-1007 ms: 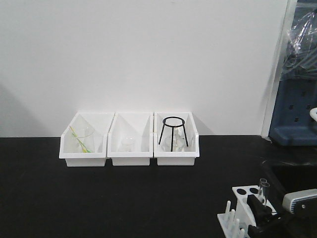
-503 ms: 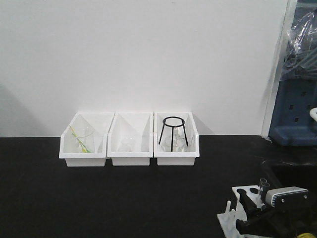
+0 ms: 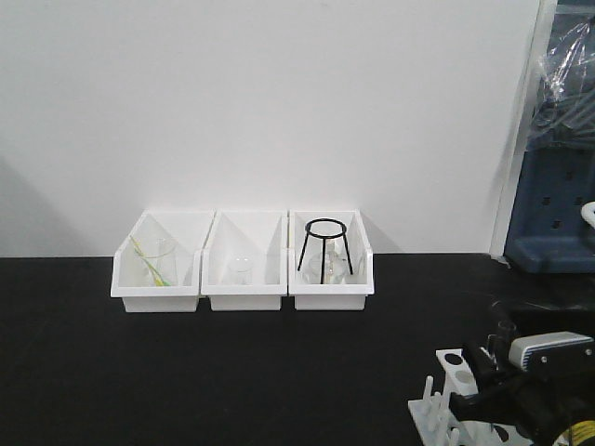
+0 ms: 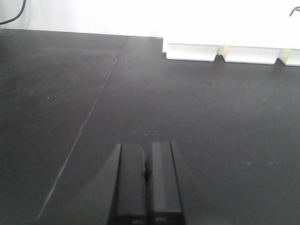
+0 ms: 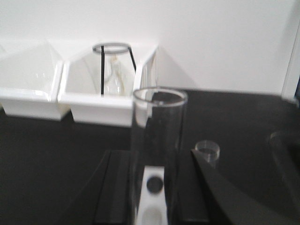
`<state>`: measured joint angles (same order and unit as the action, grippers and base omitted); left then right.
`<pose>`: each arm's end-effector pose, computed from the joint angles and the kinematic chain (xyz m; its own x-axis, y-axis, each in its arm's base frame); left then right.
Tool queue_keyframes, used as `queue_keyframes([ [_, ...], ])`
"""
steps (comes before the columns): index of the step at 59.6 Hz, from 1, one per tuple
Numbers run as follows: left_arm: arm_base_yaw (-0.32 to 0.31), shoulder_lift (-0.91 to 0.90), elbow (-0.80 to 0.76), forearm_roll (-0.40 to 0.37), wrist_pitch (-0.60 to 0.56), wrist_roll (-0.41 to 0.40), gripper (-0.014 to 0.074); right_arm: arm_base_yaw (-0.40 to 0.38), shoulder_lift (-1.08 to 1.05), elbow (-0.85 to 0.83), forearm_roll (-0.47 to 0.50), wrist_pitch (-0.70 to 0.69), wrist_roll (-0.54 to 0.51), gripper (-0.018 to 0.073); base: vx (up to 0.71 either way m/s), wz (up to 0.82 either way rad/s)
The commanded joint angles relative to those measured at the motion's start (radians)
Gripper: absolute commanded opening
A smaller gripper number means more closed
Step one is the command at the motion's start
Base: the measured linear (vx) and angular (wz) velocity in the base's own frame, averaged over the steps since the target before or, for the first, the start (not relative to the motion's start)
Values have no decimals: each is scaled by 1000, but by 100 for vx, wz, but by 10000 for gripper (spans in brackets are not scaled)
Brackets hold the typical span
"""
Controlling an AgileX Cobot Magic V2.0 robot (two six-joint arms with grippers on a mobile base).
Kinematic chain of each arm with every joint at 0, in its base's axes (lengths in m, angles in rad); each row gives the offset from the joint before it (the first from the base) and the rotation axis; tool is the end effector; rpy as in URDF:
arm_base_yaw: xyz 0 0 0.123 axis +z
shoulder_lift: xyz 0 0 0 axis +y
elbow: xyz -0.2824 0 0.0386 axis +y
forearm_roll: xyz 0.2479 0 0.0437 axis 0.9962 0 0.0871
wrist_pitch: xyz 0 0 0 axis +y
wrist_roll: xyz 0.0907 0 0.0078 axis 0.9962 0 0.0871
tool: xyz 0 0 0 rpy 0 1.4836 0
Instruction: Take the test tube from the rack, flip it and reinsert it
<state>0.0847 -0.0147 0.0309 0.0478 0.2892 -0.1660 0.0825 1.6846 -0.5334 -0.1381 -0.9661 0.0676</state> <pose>0.0542 0.0059 0.1773 -0.2021 -0.1375 -0.9697 -0.1230 0.9858 -0.1141 0.2994 0.0351 0.1812 -0.0997 -0.0195 -0.9948 -0.1953 0.9807 0.0004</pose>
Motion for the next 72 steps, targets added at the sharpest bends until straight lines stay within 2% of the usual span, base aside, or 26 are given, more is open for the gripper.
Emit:
queue_keyframes([
  [1, -5, -13, 1, -4, -86, 0, -6, -1, -140, -44, -2, -10, 6, -13, 0, 0],
  [10, -5, -13, 1, -4, -86, 0, -6, -1, -329, -151, -6, 236, 36, -13, 0, 0],
  [20, -5, -13, 1, -4, -86, 0, -6, -3, -468, -295, -24, 515, 3, -13, 0, 0],
  [25, -5, -13, 1, -4, -86, 0, -6, -3, -511, -345, -132, 649, -137, -13, 0, 0],
  [35, -5, -13, 1, -4, -86, 0, -6, -2, -544, -368, -583, 877, -659, -13, 0, 0],
  [39, -5, -13, 1, -4, -86, 0, -6, -2, -544, -368, -707, 949, -781, -12, 0, 0],
  [45, -5, -13, 1, -4, -86, 0, -6, -2, -544, -368, -741, 987, -822, -12, 0, 0],
  [50, -5, -13, 1, -4, -86, 0, -6, -2, -544, -368, -708, 977, -765, -12, 0, 0],
  [53, -5, -13, 1, -4, -86, 0, -6, -2, -547, -370, -649, 954, -678, -12, 0, 0],
  [56, -5, -13, 1, -4, -86, 0, -6, -3, -554, -373, -544, 915, -537, -12, 0, 0],
  [59, -5, -13, 1, -4, -86, 0, -6, -5, -560, -382, -375, 875, -327, -12, 0, 0],
  [65, -5, -13, 1, -4, -86, 0, -6, -35, -562, -363, -75, 755, 15, -11, 0, 0],
  [69, -5, -13, 1, -4, -86, 0, -6, -48, -559, -317, 19, 657, 156, -9, 0, 0],
  [72, -5, -13, 1, -4, -86, 0, -6, -61, -556, -264, 34, 554, 179, -9, 0, 0],
])
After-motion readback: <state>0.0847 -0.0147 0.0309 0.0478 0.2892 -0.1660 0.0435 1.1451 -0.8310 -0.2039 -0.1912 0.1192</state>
